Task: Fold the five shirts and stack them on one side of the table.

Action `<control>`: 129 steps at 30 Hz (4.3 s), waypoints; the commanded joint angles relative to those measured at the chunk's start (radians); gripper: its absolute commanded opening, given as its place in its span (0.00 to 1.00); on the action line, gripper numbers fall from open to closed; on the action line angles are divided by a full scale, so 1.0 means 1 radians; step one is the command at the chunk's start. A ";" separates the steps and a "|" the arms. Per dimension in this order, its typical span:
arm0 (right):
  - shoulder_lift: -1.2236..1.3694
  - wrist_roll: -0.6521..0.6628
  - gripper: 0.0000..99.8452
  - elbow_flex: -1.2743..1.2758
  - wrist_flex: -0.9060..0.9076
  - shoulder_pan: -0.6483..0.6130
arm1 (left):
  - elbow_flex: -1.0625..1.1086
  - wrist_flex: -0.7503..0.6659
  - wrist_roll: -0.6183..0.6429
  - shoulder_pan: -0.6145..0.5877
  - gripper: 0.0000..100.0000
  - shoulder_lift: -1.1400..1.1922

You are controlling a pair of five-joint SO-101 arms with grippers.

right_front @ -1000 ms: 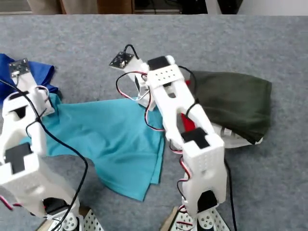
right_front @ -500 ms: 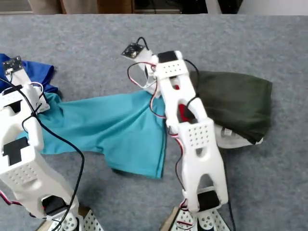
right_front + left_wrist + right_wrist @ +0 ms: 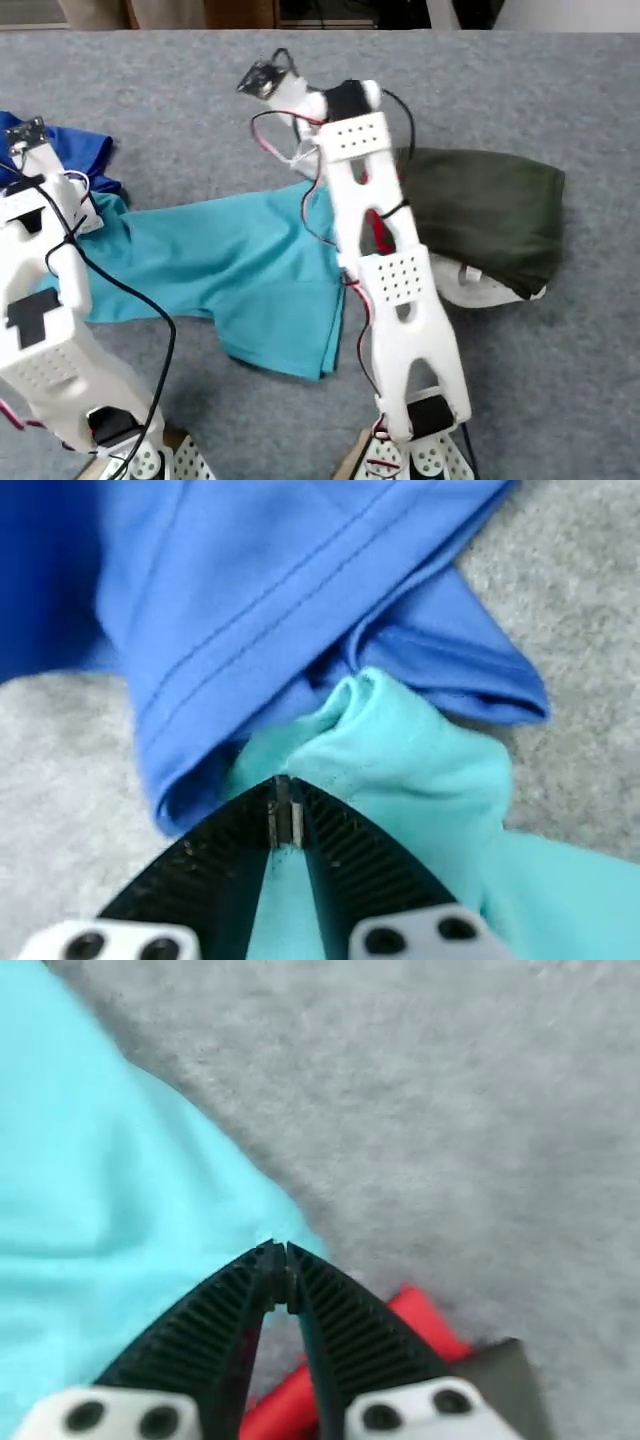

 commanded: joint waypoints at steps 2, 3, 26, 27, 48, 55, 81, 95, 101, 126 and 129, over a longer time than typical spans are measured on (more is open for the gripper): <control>-0.225 -0.021 0.00 0.272 0.014 -0.067 | 0.008 0.041 0.006 -0.026 0.02 -0.223; -0.249 -0.021 0.00 0.331 -0.006 -0.070 | 0.028 0.046 0.005 -0.028 0.02 -0.268; -0.051 0.150 0.00 0.467 -0.195 0.134 | -0.249 -0.089 -0.101 -0.103 0.02 0.220; -0.044 0.152 0.00 0.456 -0.189 0.139 | -0.273 -0.091 -0.103 -0.129 0.02 0.231; -0.110 0.157 0.00 0.191 0.021 0.056 | -0.767 0.370 -0.097 -0.109 0.02 0.182; -0.320 0.120 0.00 0.292 0.021 -0.041 | -0.595 0.497 -0.169 -0.104 0.02 -0.016; -0.596 0.120 0.00 1.161 -0.282 -0.134 | 0.331 0.270 -0.351 -0.331 0.02 -0.582; -0.599 0.118 0.00 1.155 -0.267 -0.134 | 0.425 0.106 -0.311 -0.334 0.17 -0.414; -0.599 0.118 0.00 1.153 -0.269 -0.136 | 0.353 0.035 -0.267 -0.315 0.05 -0.219; -0.599 0.124 0.00 1.153 -0.275 -0.133 | -0.109 0.097 -0.063 -0.140 0.02 -0.154; -0.599 0.126 0.00 1.153 -0.273 -0.133 | -0.064 0.029 -0.066 -0.161 0.02 -0.085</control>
